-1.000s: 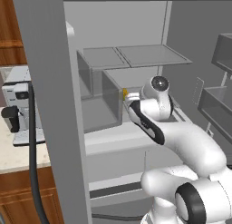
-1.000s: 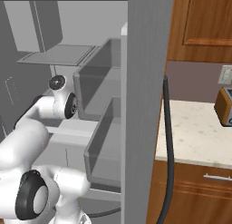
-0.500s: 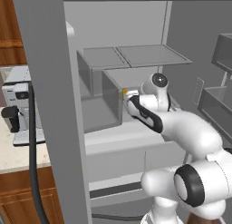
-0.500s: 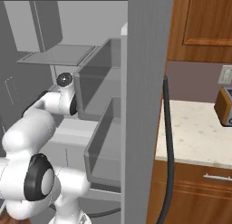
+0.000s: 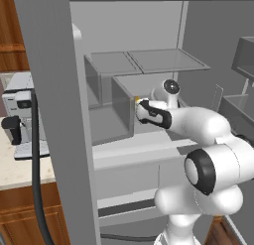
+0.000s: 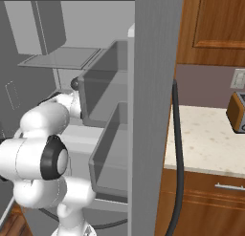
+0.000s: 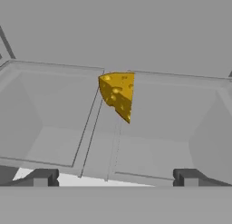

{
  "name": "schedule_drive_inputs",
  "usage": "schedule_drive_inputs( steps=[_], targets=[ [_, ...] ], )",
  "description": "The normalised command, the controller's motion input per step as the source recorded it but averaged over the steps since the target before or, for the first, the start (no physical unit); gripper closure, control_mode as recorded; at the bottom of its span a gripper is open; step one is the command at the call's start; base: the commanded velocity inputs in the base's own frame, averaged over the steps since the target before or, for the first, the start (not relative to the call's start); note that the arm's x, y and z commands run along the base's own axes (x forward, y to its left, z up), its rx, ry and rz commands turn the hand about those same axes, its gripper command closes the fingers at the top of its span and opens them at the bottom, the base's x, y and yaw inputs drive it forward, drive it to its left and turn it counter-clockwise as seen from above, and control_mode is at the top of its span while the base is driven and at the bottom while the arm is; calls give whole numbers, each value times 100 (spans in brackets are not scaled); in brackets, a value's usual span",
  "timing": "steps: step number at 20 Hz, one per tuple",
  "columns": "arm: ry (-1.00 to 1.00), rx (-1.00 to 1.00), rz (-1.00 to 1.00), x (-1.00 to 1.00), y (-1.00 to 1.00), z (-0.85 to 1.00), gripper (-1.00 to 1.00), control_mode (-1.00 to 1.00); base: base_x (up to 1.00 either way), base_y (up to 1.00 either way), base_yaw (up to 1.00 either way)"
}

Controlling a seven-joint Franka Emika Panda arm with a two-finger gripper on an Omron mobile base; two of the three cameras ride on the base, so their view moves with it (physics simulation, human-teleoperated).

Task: Take the cheese, chicken drumstick, and carrot from the fridge and place them on the plate on the dining counter to create an appetizer plate.

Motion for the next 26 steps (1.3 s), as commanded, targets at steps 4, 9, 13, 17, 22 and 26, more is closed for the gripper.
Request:
schedule_drive_inputs(
  steps=[4, 9, 13, 17, 22, 26],
  targets=[
    [1, -4, 4, 56, 11, -19, -100, -100, 0, 0, 0],
    [4, -6, 1, 52, 16, -25, -100, -100, 0, 0, 0],
    [1, -4, 0, 41, 3, -16, -100, -100, 0, 0, 0],
    [0, -2, 0, 38, 0, -6, -100, -100, 0, 0, 0],
    [1, -2, 0, 39, 0, -16, -100, -100, 0, 0, 0],
    [1, -2, 0, 37, 0, -24, -100, -100, 0, 0, 0]
  ],
)
